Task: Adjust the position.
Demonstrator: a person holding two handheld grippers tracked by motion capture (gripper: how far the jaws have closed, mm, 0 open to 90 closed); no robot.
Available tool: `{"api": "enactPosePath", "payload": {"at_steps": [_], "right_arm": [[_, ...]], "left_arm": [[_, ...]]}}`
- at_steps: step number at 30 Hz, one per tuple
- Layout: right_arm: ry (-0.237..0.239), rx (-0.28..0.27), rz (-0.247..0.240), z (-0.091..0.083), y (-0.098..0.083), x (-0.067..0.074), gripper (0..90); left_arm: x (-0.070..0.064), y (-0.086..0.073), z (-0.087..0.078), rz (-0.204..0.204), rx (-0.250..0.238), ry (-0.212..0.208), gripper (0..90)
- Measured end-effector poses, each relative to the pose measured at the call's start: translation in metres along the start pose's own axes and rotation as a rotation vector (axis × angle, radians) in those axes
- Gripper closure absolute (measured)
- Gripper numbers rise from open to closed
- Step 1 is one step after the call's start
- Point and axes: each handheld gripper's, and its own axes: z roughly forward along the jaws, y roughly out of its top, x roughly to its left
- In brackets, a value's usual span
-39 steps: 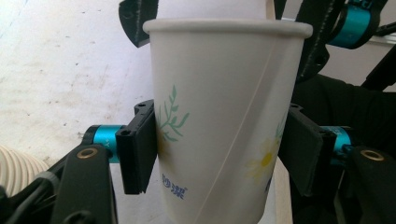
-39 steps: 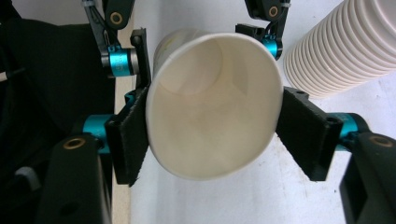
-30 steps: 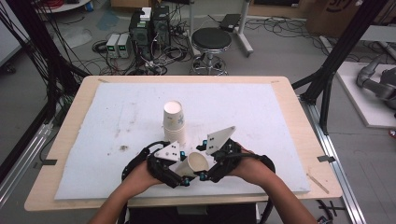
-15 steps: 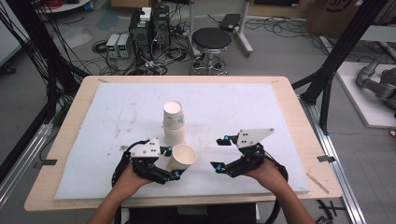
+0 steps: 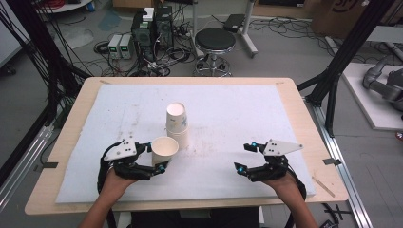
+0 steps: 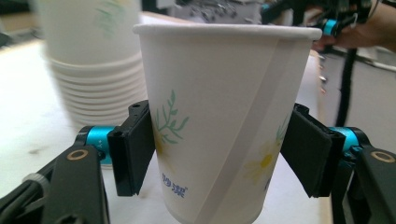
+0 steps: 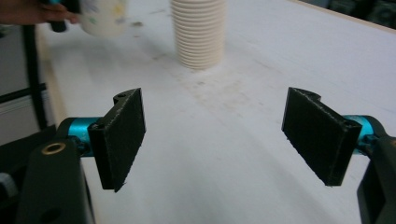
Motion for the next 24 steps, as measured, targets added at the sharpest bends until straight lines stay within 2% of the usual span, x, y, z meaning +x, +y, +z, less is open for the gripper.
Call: {"api": "enactPosePath", "payload": {"at_steps": [2,9,15,18,24], "right_arm": [[-0.041,-0.008,0.017,-0.004,-0.005,-0.004,22.1],[-0.145,-0.021,0.038,-0.017,-0.014,-0.01,22.1],[-0.178,-0.012,0.028,-0.017,-0.019,-0.009,22.1],[-0.184,-0.008,0.039,-0.017,-0.023,-0.009,22.1],[-0.205,-0.024,0.051,-0.019,-0.023,-0.01,22.1]], "left_arm": [[0.001,-0.002,-0.006,-0.004,-0.04,0.029,30.4],[0.004,-0.005,-0.021,-0.001,-0.101,0.092,30.4],[0.004,-0.007,-0.031,-0.008,-0.143,0.161,30.2],[0.006,-0.009,-0.035,-0.012,-0.142,0.2,30.1],[0.012,-0.012,-0.041,-0.033,-0.176,0.25,30.0]]}}
